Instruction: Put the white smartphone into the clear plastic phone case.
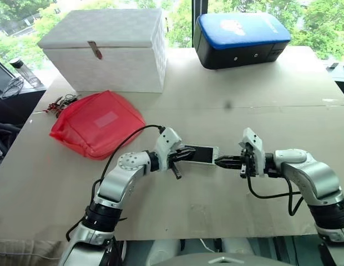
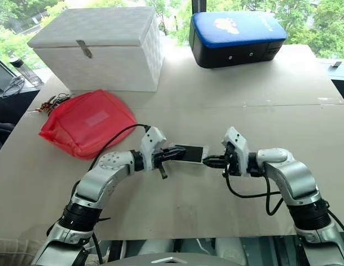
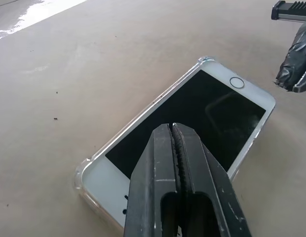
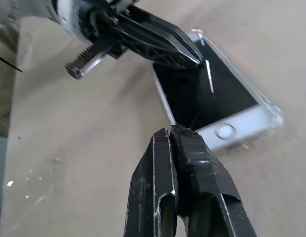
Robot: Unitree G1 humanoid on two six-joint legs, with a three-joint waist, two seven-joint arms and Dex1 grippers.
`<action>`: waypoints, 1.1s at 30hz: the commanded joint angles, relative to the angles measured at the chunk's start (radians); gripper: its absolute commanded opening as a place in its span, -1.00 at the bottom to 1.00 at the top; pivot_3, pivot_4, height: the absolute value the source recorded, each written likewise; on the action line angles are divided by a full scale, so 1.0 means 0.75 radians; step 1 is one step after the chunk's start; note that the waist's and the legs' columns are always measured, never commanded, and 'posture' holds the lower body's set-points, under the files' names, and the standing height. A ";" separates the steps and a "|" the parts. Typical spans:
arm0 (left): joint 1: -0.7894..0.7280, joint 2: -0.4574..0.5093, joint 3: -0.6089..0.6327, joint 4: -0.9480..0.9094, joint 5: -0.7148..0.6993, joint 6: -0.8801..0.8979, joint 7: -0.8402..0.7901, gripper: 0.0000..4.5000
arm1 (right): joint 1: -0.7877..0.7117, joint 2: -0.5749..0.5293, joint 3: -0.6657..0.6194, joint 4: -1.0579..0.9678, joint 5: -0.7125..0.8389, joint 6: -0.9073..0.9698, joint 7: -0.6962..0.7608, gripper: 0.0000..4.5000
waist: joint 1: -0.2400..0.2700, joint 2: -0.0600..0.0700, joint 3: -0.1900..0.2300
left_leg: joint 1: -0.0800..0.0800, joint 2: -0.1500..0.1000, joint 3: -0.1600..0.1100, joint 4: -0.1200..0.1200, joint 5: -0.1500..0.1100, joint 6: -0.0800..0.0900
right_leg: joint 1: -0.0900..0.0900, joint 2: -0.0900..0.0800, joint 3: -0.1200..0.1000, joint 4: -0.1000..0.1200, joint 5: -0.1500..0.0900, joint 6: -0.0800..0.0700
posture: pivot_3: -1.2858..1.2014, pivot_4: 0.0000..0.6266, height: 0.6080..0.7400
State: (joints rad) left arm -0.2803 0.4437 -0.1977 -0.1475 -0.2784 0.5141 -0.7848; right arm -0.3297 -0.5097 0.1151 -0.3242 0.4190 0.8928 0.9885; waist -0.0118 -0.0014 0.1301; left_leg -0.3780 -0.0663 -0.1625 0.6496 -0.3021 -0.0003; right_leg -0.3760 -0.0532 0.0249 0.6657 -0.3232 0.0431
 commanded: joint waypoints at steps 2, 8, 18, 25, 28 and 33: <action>0.056 0.019 -0.043 0.020 0.027 0.011 -0.014 -0.97 | -0.068 -0.025 0.143 0.060 -0.085 -0.027 -0.064 -1.00 | -0.001 0.000 0.000 | 0.001 0.000 0.000 0.002 0.000 0.000 | 0.000 0.000 0.000 0.004 0.000 0.000 | 0.03 -0.52 1.00; 0.078 0.018 -0.050 -0.009 0.029 0.007 -0.003 -0.97 | -0.104 -0.154 0.389 0.219 -0.245 -0.111 -0.012 -1.00 | 0.002 0.000 -0.001 | 0.002 -0.001 0.000 0.003 0.000 0.000 | 0.001 0.000 0.000 0.004 0.000 0.000 | 0.03 -0.52 1.00; 0.089 0.012 -0.051 -0.048 0.024 0.034 0.020 -0.97 | -0.188 -0.150 0.539 0.466 -0.321 -0.101 0.018 -1.00 | 0.001 -0.004 -0.007 | 0.026 0.000 -0.001 0.000 0.000 0.000 | 0.024 0.000 -0.001 0.001 0.000 0.000 | 0.03 -0.52 1.00; 0.101 0.020 -0.039 -0.067 0.017 0.036 0.021 -0.97 | -0.167 -0.088 0.487 0.511 -0.296 -0.125 -0.039 -1.00 | 0.000 -0.008 -0.016 | 0.036 0.000 -0.001 -0.001 0.000 0.000 | 0.033 0.000 0.000 0.001 0.000 0.000 | 0.03 -0.52 1.00; 0.126 0.018 0.002 -0.088 -0.005 -0.008 0.018 -0.97 | -0.099 -0.005 0.294 0.432 -0.210 -0.217 -0.118 -1.00 | -0.001 -0.007 -0.014 | 0.043 0.000 -0.002 -0.004 -0.001 0.001 | 0.041 0.000 -0.001 -0.003 0.000 0.000 | 0.03 -0.52 1.00; 0.142 -0.122 0.203 -0.145 -0.184 -0.154 0.056 -0.97 | -0.045 0.204 -0.105 0.216 -0.063 -0.411 -0.359 -1.00 | -0.001 0.002 0.006 | 0.032 0.000 -0.001 -0.004 0.000 0.000 | 0.030 0.000 0.000 -0.001 0.000 0.000 | 0.03 -0.52 1.00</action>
State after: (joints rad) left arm -0.1646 0.3612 -0.1038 -0.1988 -0.3603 0.4304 -0.7525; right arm -0.3549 -0.3534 0.1165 -0.0767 0.3348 0.6215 0.7537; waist -0.0127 0.0002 0.1347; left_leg -0.3628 -0.0665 -0.1634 0.6504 -0.3017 -0.0008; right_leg -0.3624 -0.0530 0.0251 0.6683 -0.3224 0.0436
